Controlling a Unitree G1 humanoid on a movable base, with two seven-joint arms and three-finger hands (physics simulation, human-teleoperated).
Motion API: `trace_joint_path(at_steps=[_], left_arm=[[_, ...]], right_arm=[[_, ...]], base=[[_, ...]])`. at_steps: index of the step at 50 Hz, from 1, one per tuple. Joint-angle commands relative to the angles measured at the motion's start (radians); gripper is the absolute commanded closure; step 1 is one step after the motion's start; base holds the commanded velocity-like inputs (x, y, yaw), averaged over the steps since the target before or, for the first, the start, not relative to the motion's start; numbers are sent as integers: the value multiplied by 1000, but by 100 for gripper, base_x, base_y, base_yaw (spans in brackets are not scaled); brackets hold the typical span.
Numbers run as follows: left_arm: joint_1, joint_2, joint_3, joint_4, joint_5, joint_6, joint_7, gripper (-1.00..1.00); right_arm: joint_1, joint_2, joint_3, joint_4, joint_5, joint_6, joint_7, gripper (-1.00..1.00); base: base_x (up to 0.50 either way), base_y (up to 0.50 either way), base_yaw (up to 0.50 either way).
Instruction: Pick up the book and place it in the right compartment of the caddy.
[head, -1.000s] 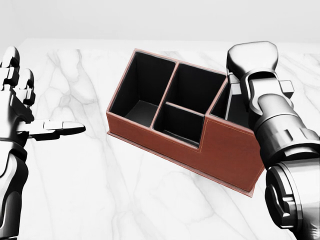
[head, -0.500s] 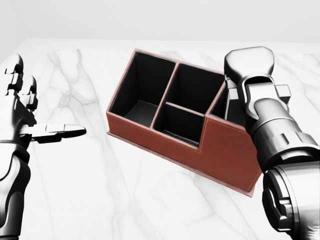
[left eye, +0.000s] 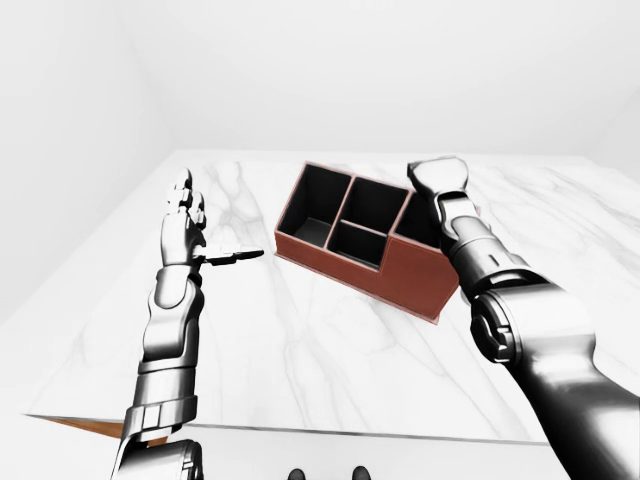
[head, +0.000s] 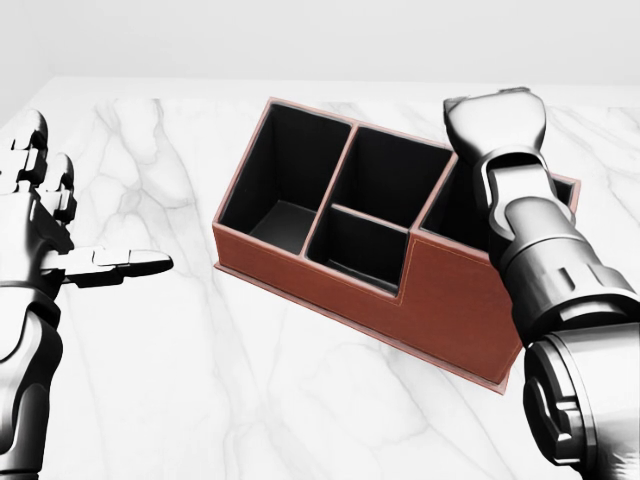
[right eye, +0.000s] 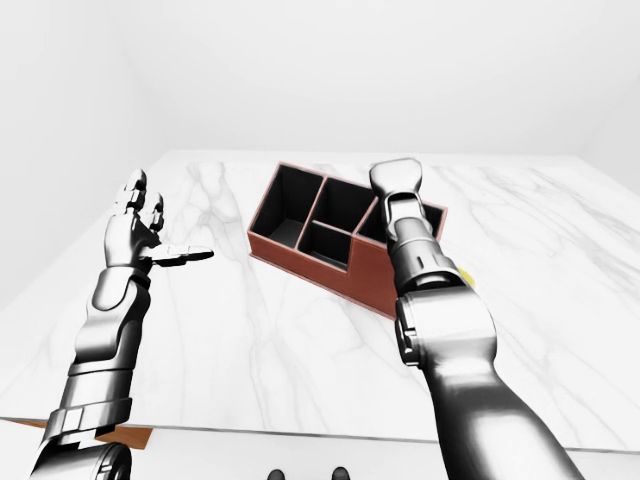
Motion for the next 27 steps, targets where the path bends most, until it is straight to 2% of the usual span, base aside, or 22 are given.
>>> trace_joint_path(at_steps=[1,18,27], left_arm=[[-1,1,1,2,0,0,2,-100],[-6,-1,-3,-7,5,7,6,-100],[7,0,0,-49,4,34,8,-100]], right_arm=[[-6,-3,14,-4,-7,0,-10,-100],[-15,-7,15,-5,-5,-2,-8,-100],[-22,-10,14,-6,-1,-4,-6,-100]], base=[[0,0,0],[0,0,0],[0,0,0]])
